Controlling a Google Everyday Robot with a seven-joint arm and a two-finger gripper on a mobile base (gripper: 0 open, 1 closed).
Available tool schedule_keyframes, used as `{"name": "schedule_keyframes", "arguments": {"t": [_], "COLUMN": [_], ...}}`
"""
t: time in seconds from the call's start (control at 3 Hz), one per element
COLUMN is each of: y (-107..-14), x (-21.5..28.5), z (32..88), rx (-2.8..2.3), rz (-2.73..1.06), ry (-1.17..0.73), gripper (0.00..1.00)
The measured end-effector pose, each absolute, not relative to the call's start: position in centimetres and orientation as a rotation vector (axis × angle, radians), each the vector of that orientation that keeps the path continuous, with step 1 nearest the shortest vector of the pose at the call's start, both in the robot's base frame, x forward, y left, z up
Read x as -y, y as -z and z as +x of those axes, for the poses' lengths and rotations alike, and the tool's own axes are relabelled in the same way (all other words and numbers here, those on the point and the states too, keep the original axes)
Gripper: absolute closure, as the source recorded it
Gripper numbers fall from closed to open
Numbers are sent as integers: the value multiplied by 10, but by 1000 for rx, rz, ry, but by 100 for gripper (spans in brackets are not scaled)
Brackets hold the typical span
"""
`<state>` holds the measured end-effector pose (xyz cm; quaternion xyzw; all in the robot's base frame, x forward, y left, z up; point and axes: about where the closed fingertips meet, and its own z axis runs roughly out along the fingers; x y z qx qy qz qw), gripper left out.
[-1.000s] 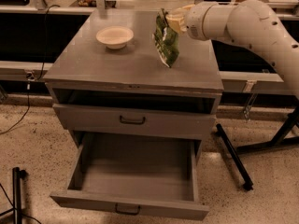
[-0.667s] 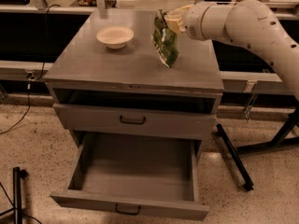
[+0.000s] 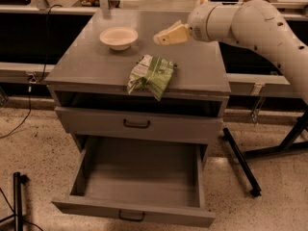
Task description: Pick green jalapeno chip bag from middle drawer and place on counter
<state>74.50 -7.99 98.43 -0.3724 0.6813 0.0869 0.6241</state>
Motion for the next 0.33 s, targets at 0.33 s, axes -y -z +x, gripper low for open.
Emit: {"name": "schedule_keyframes", "arguments": {"t": [0.33], "y": [-984], "x": [80], "z": [745], "rx": [-1564], "rz": [-855], "ry": [-200], "gripper": [0]}}
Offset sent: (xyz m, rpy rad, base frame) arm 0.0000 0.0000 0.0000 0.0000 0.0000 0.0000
